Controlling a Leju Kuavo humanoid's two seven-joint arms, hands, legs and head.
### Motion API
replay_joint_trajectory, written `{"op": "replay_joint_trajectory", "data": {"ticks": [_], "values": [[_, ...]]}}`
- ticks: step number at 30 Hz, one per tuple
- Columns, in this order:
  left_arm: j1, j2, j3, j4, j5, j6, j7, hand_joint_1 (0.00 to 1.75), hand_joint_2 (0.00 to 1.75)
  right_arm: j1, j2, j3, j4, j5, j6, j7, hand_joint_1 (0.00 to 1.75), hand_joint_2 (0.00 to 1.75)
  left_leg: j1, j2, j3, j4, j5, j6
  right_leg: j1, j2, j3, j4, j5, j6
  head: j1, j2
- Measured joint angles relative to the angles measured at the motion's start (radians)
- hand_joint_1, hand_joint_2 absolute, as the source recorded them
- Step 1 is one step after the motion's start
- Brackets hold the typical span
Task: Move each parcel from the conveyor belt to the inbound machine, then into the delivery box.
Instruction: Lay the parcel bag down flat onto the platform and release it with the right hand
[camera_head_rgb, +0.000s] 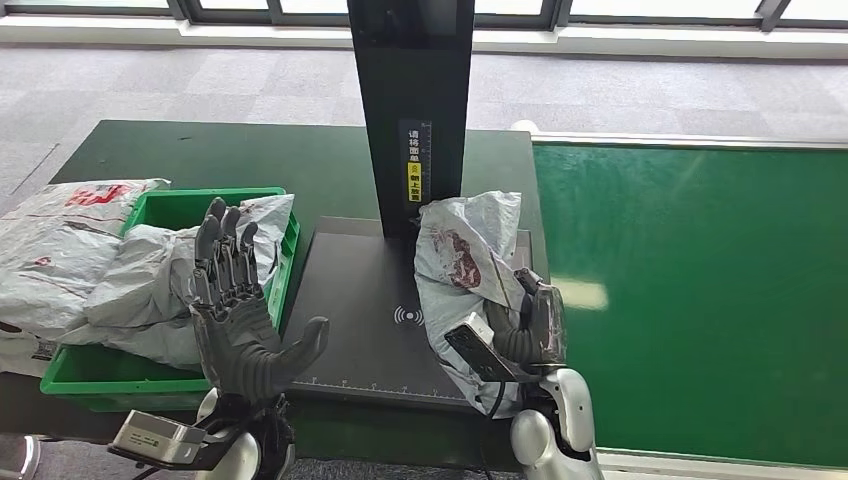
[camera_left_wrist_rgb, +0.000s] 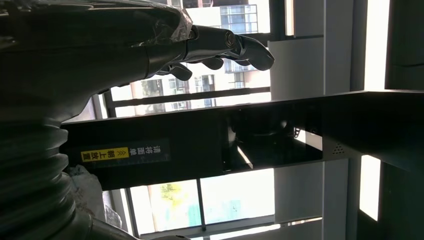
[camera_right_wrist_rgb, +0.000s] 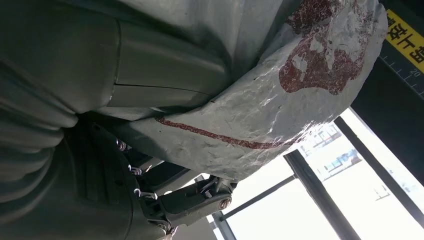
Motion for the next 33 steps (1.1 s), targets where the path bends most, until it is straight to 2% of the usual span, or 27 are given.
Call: {"op": "replay_joint_trajectory", "data": {"ticks": [16,20,27,31,33], "values": [[-0.002,0.000,0.000,0.017,0.000,0.004,0.000,0.00,1.75,-0.033,0.000,0.020,0.185,-0.033,0.004,-0.037,1.75,1.75,0.000,0.000,-0.007,0.000,0.000,0.000,0.000,0.000,0.000,0.000,0.000,0.000,0.000,0.000],[-0.001,0.000,-0.001,0.018,0.000,0.009,0.000,0.00,1.75,-0.037,0.000,0.022,0.216,-0.034,-0.009,-0.039,0.01,1.75,0.000,0.000,-0.007,0.000,0.000,0.000,0.000,0.000,0.000,0.000,0.000,0.000,0.000,0.000],[-0.004,0.001,-0.016,0.017,0.003,0.030,0.000,0.00,1.75,-0.041,0.000,0.022,0.258,-0.043,-0.045,-0.042,0.00,1.75,0.000,0.000,-0.007,0.000,0.000,0.000,0.000,0.000,0.000,0.000,0.000,0.000,0.000,0.000],[-0.004,0.002,-0.018,0.017,0.009,0.043,0.000,0.00,1.75,-0.042,0.000,0.022,0.266,-0.066,-0.059,-0.050,0.00,0.00,0.000,0.000,-0.007,0.000,0.000,0.000,0.000,0.000,0.000,0.000,0.000,0.000,0.000,0.000],[-0.004,0.003,-0.024,0.017,0.010,0.053,0.000,0.00,1.75,-0.041,0.000,0.021,0.266,-0.089,-0.070,-0.058,0.00,0.00,0.000,0.000,-0.007,0.000,0.000,0.000,0.000,0.000,0.000,0.000,0.000,0.000,0.000,0.000]]}}
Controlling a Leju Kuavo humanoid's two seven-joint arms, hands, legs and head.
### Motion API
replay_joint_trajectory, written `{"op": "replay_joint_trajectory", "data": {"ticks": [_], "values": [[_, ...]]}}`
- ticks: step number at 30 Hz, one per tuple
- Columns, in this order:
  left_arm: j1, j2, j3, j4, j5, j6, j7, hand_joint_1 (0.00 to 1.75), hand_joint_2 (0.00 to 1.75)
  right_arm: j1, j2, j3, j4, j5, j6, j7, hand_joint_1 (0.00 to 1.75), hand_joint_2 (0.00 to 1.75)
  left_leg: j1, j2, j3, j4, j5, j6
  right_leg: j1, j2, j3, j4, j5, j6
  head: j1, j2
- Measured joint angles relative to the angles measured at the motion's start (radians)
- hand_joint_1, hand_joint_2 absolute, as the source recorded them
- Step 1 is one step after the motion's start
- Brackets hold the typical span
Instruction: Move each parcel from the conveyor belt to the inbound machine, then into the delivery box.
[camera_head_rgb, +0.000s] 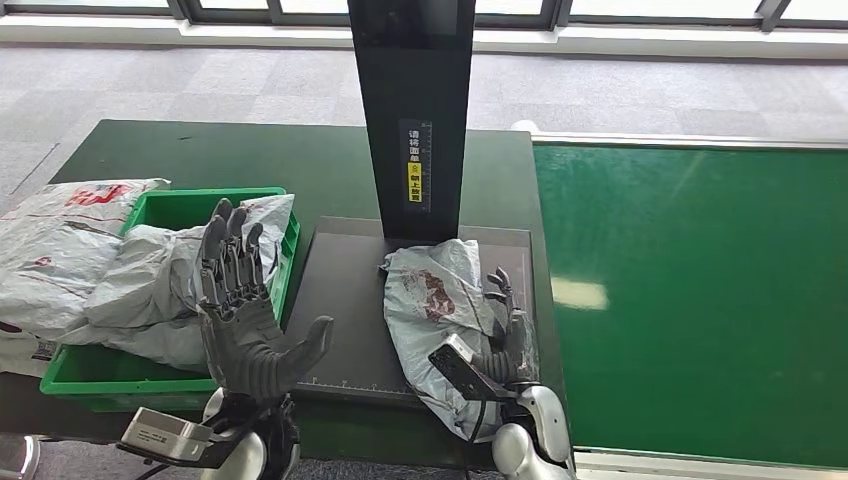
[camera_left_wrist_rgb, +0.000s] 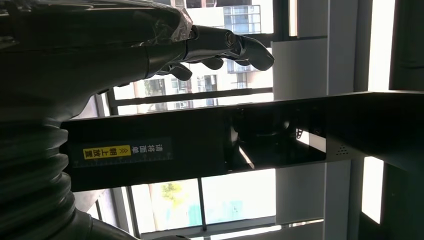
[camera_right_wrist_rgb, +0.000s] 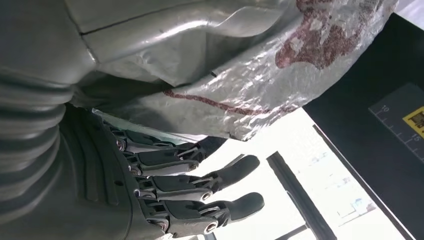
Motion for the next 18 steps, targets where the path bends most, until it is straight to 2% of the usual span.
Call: {"op": "replay_joint_trajectory", "data": {"ticks": [7,11,15,18], "values": [[-0.001,0.002,-0.010,-0.006,-0.004,0.018,0.000,0.00,1.75,0.013,0.001,-0.006,-0.079,-0.044,-0.053,-0.040,0.00,0.00,0.000,0.000,0.006,0.000,0.000,0.000,0.000,0.000,-0.001,0.000,0.000,0.000,0.000,0.000],[-0.001,0.002,-0.011,-0.004,-0.015,0.018,0.000,0.00,1.75,0.045,0.002,-0.025,-0.267,-0.124,-0.074,-0.116,0.00,0.00,0.000,0.000,0.008,0.000,0.000,0.000,0.000,0.000,-0.001,0.000,0.000,0.000,0.000,0.000],[-0.002,0.002,-0.011,-0.001,-0.018,0.018,0.001,0.00,1.75,0.067,0.001,-0.040,-0.415,-0.152,-0.076,-0.133,0.00,0.00,0.000,0.001,0.008,0.000,-0.001,0.000,0.000,0.001,-0.001,0.000,0.000,0.000,0.000,0.000],[-0.003,0.002,-0.011,0.005,-0.022,0.016,0.010,0.00,1.75,0.079,0.001,-0.052,-0.496,-0.190,-0.075,-0.157,0.00,1.31,-0.001,0.001,0.009,0.001,0.000,0.000,0.000,0.001,-0.001,0.000,0.000,0.000,0.000,0.000]]}}
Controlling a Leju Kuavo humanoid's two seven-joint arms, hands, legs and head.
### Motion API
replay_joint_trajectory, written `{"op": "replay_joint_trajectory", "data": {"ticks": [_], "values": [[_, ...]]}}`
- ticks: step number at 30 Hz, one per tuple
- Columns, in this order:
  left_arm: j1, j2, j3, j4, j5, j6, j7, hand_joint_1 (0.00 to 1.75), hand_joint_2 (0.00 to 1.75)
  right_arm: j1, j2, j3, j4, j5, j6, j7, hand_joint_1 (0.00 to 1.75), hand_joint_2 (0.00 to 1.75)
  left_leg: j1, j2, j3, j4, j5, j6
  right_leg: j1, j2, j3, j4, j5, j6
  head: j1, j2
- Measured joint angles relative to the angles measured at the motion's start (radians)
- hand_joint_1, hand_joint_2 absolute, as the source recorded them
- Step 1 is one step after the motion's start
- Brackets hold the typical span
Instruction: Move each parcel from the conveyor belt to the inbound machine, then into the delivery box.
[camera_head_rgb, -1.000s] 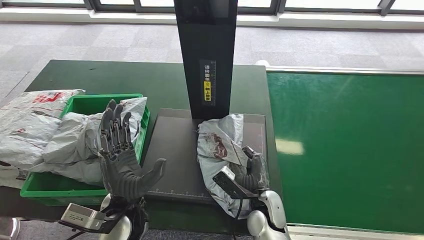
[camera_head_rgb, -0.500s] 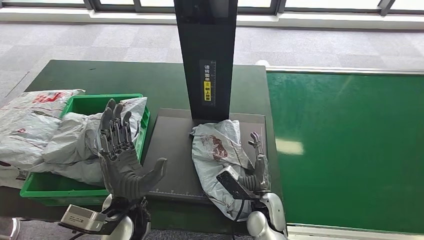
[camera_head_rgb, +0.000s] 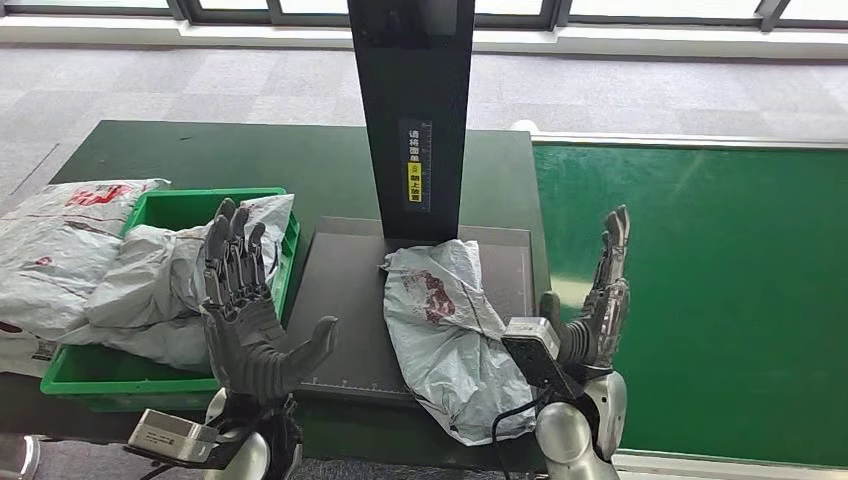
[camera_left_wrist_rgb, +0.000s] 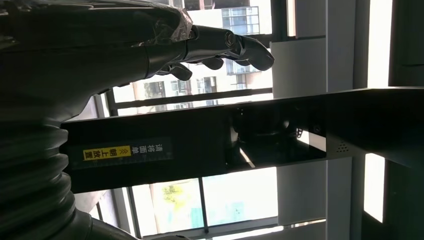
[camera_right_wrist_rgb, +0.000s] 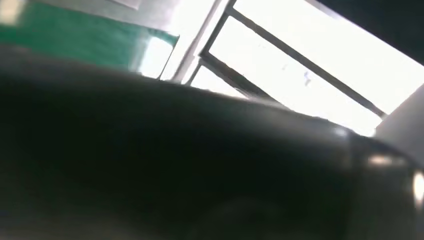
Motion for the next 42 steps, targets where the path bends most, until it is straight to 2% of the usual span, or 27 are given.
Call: {"op": "replay_joint_trajectory", "data": {"ticks": [1,4,8,12,17,23,34,42], "values": [[-0.001,0.000,0.000,0.005,-0.004,-0.001,0.007,0.00,1.75,0.005,0.000,-0.007,-0.032,-0.027,0.000,-0.017,0.00,1.75,0.000,0.000,0.000,0.000,0.000,0.000,0.000,0.000,0.000,0.000,0.000,0.000,0.000,0.000],[-0.009,0.000,0.000,0.050,-0.040,0.008,0.042,0.00,1.75,0.025,0.000,-0.039,-0.138,-0.131,0.000,-0.083,0.00,1.75,0.000,0.000,0.001,0.000,0.000,0.000,0.000,0.000,0.000,0.000,0.000,0.000,0.000,0.000],[-0.042,0.000,0.000,0.182,-0.166,0.073,0.109,0.00,1.75,0.049,0.000,-0.079,-0.264,-0.231,0.000,-0.146,0.00,1.75,-0.001,0.001,0.001,0.000,0.000,0.000,-0.001,0.001,0.000,0.000,0.000,0.000,0.000,0.000],[-0.112,-0.004,0.000,0.374,-0.294,0.123,0.171,0.00,1.75,0.061,0.000,-0.091,-0.346,-0.253,0.000,-0.160,0.00,1.75,-0.001,0.002,0.002,0.000,0.000,0.000,-0.001,0.001,0.000,0.000,0.000,0.000,0.000,0.000],[-0.177,-0.015,0.000,0.566,-0.354,0.138,0.195,0.00,1.75,0.068,0.000,-0.097,-0.389,-0.252,0.001,-0.161,0.00,1.75,-0.001,0.002,0.002,0.000,0.000,0.000,-0.001,0.002,0.001,0.000,0.001,0.000,0.000,0.000],[-0.206,-0.021,0.000,0.657,-0.356,0.140,0.195,0.00,1.75,0.071,0.000,-0.100,-0.409,-0.252,0.001,-0.161,0.00,1.75,-0.001,0.002,0.001,0.000,0.000,0.000,-0.001,0.002,0.000,0.000,0.001,0.000,0.000,0.000],[-0.230,-0.027,0.000,0.726,-0.382,0.140,0.213,0.00,1.75,0.073,0.000,-0.106,-0.418,-0.252,0.002,-0.161,0.00,1.75,-0.001,0.002,0.002,0.000,0.000,0.000,-0.001,0.002,0.000,0.000,0.001,0.000,0.000,0.000],[-0.305,-0.045,-0.038,0.926,-0.407,0.175,0.256,0.00,1.75,0.072,0.000,-0.103,-0.418,-0.253,0.002,-0.162,0.00,1.75,-0.001,0.002,0.001,0.000,0.000,0.000,-0.001,0.001,0.001,0.000,0.001,0.000,0.000,0.000]]}}
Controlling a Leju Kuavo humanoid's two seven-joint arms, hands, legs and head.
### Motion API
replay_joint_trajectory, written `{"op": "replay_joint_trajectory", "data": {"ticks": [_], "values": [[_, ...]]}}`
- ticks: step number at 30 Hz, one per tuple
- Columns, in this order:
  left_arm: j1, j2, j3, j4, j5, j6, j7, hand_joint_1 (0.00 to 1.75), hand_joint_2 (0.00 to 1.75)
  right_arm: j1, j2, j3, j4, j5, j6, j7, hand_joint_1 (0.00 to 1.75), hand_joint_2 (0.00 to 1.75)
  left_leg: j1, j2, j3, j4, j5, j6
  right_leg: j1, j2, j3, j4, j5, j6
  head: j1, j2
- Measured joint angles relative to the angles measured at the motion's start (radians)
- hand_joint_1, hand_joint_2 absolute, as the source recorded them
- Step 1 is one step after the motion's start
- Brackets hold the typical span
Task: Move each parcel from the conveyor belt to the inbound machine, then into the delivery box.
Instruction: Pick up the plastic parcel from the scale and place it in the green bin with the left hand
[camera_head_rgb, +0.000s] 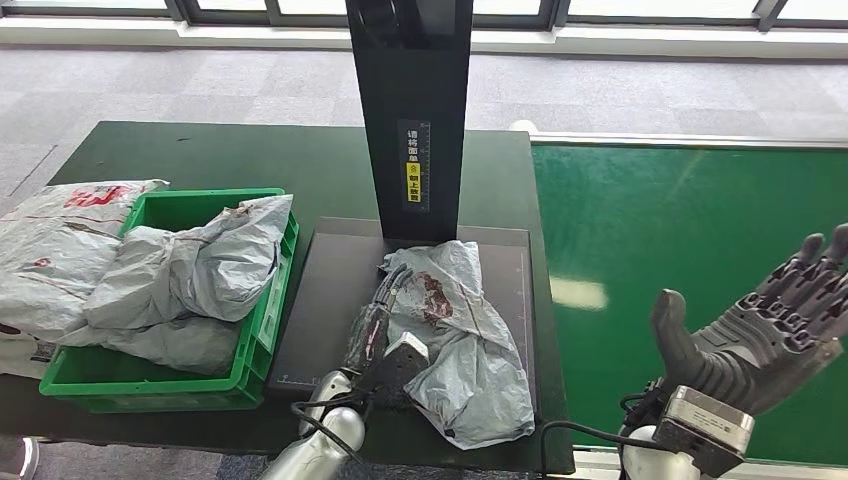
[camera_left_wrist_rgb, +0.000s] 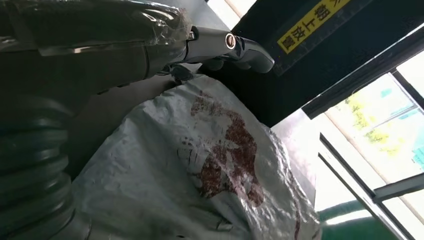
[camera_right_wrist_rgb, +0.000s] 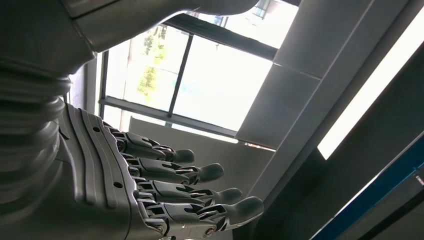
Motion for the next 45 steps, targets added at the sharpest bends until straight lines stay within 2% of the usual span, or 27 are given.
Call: {"op": "replay_joint_trajectory", "data": {"ticks": [10,15,19,23,33,40,45], "values": [[-0.077,-0.016,-0.156,0.183,-0.059,0.045,0.145,0.00,1.75,-0.001,0.000,0.000,0.000,-0.004,0.000,0.000,0.00,1.75,0.000,-0.002,-0.005,0.000,0.000,0.000,0.000,-0.001,0.000,0.000,0.000,0.000,0.000,0.000],[-0.103,-0.022,-0.208,0.226,-0.045,0.046,0.165,0.01,1.75,-0.001,0.000,0.000,0.000,-0.005,0.000,0.000,0.00,1.75,0.000,-0.002,-0.009,0.000,0.000,0.000,0.000,-0.001,0.000,0.000,0.000,0.000,0.000,0.000],[-0.119,-0.026,-0.239,0.250,-0.037,0.046,0.174,0.14,1.75,-0.001,0.000,-0.001,0.001,-0.006,0.000,0.000,0.00,1.75,0.000,-0.002,-0.009,0.000,0.000,0.000,0.000,-0.001,0.001,0.000,0.000,0.000,0.000,0.000],[-0.138,-0.032,-0.275,0.278,-0.071,0.038,0.212,1.73,1.75,-0.002,0.000,-0.001,0.006,-0.005,0.000,0.000,0.00,1.75,0.000,-0.003,-0.010,0.000,0.000,0.000,0.000,-0.002,0.001,0.000,0.000,0.000,0.000,0.000],[-0.172,-0.042,-0.368,0.321,-0.169,0.063,0.321,1.75,1.75,-0.003,0.000,-0.002,0.021,-0.007,0.000,0.000,0.00,1.75,0.000,-0.004,-0.009,0.000,0.000,0.001,0.000,-0.004,0.003,0.000,-0.001,0.001,0.000,0.000],[-0.181,-0.045,-0.391,0.333,-0.194,0.084,0.345,1.75,1.75,-0.004,0.000,-0.002,0.026,-0.008,0.000,0.000,0.00,1.75,0.000,-0.004,-0.009,0.000,0.000,0.001,0.000,-0.004,0.003,0.000,-0.001,0.000,0.000,0.000],[-0.187,-0.045,-0.403,0.344,-0.250,0.131,0.393,1.75,1.75,-0.004,0.000,-0.002,0.028,-0.008,0.000,0.000,0.00,1.75,0.000,-0.004,-0.009,0.000,0.000,0.001,0.000,-0.004,0.003,0.000,-0.001,0.000,0.000,0.000]]}}
